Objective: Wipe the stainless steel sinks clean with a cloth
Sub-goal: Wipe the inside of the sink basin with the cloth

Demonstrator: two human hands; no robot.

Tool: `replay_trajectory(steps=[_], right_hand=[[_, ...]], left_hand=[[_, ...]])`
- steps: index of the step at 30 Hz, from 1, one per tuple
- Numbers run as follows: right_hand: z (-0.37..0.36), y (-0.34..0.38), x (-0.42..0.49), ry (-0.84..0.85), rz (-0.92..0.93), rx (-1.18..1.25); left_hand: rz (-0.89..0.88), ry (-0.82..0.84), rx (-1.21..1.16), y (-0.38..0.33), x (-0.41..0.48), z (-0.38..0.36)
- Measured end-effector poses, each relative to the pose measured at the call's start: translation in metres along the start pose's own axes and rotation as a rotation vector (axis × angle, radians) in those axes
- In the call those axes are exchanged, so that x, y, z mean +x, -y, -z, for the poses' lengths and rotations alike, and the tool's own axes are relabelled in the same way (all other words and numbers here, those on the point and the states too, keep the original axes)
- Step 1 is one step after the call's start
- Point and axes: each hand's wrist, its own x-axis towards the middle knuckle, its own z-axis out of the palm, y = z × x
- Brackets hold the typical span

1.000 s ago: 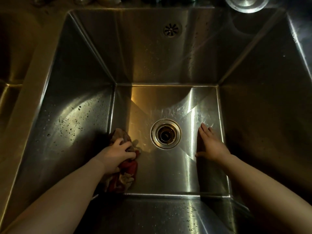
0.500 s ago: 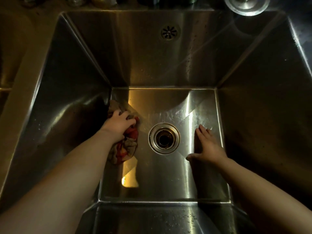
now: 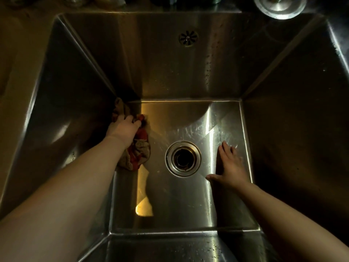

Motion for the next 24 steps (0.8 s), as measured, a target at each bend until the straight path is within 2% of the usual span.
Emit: replay_trajectory(steps=[15, 24], right_hand=[[0.003, 0.007, -0.005, 0.032, 0.0, -0.044], [0.003, 0.01, -0.006, 0.049, -0.008, -0.056]], left_hand=[[-0.037, 0.1, -0.047, -0.019, -0.076, -0.047], [-0.142, 0.193, -0.068, -0.025, -0.114, -0.074]])
